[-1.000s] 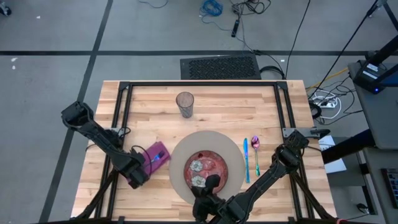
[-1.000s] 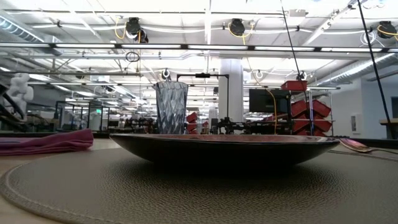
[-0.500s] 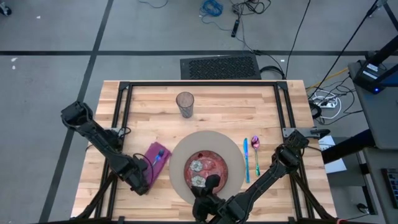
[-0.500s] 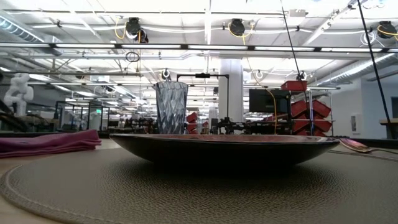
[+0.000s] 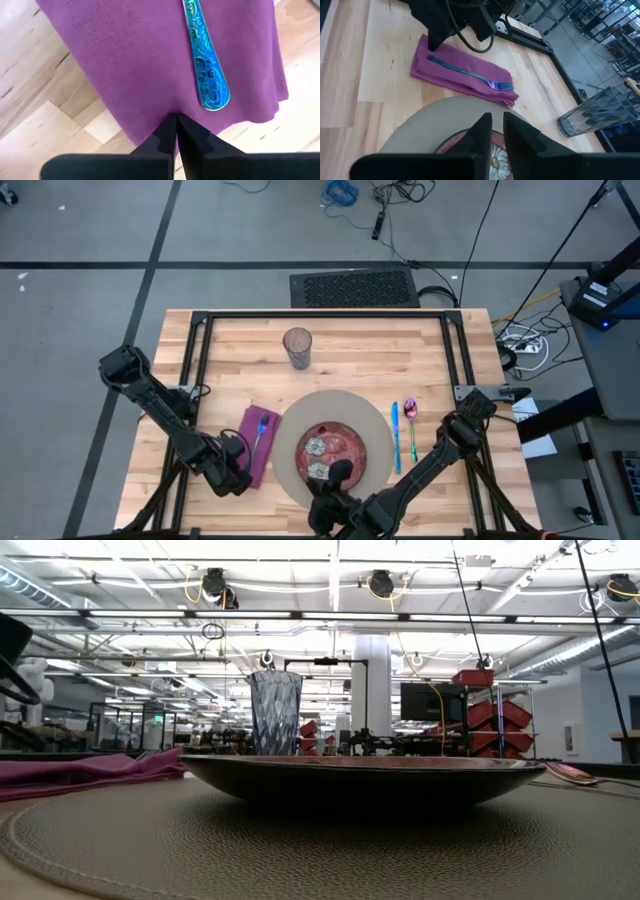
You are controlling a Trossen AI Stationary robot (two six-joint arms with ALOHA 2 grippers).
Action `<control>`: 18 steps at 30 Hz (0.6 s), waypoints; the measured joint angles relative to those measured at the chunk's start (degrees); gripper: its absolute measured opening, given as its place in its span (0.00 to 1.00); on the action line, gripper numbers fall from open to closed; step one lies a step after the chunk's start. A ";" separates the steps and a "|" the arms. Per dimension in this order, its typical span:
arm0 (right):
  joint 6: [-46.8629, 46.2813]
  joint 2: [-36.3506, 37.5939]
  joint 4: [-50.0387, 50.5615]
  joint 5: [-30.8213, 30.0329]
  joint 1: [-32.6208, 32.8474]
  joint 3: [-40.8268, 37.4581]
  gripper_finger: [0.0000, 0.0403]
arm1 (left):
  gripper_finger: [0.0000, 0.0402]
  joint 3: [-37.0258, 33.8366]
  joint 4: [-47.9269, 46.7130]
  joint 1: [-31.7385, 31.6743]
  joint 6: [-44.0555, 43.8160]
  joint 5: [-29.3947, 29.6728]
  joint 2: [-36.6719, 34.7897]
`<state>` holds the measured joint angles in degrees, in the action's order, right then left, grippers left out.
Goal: Set table place
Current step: Adjust the pink table napkin
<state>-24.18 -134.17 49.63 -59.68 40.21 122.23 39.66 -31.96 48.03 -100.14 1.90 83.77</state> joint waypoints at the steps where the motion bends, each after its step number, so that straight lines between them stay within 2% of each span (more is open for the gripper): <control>1: 0.02 0.00 0.00 -0.02 -0.10 0.00 0.08 | 0.00 0.00 0.14 0.00 -0.02 0.20 0.00; 7: 1.11 0.00 -0.02 -0.02 -0.51 0.00 0.08 | 0.00 0.67 3.70 0.00 1.42 3.18 0.00; 14: 1.73 -0.69 -0.30 -0.63 -3.41 0.00 0.08 | 0.00 2.93 -1.50 0.12 2.05 4.89 -0.03; 18: 6.59 -3.41 -3.13 3.83 -8.53 -0.04 0.08 | 0.00 4.13 -4.68 0.88 3.36 11.18 -0.04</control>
<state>-17.60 -137.58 46.50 -55.86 31.69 122.19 43.79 -36.64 48.91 -96.78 13.08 83.72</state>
